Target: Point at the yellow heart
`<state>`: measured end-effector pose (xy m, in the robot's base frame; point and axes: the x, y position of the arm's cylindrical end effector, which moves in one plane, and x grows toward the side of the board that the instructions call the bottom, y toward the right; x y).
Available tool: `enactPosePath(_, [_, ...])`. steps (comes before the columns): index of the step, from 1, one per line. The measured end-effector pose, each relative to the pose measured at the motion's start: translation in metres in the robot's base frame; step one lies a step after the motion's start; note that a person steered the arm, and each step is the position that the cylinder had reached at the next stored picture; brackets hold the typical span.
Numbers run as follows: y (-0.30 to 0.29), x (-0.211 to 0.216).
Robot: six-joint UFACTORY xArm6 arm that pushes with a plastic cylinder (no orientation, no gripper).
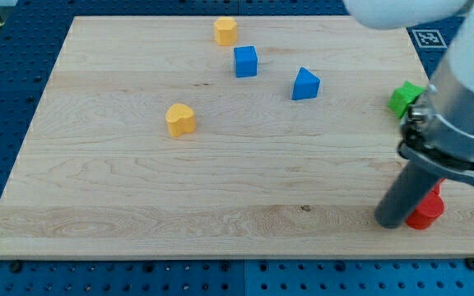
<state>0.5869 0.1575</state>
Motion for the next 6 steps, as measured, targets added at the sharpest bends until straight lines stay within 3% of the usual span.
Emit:
enactPosePath(1, [-0.072, -0.028])
enactPosePath(2, [-0.079, -0.076])
enactPosePath(4, [-0.077, -0.082])
enactPosePath(6, [-0.153, -0.132])
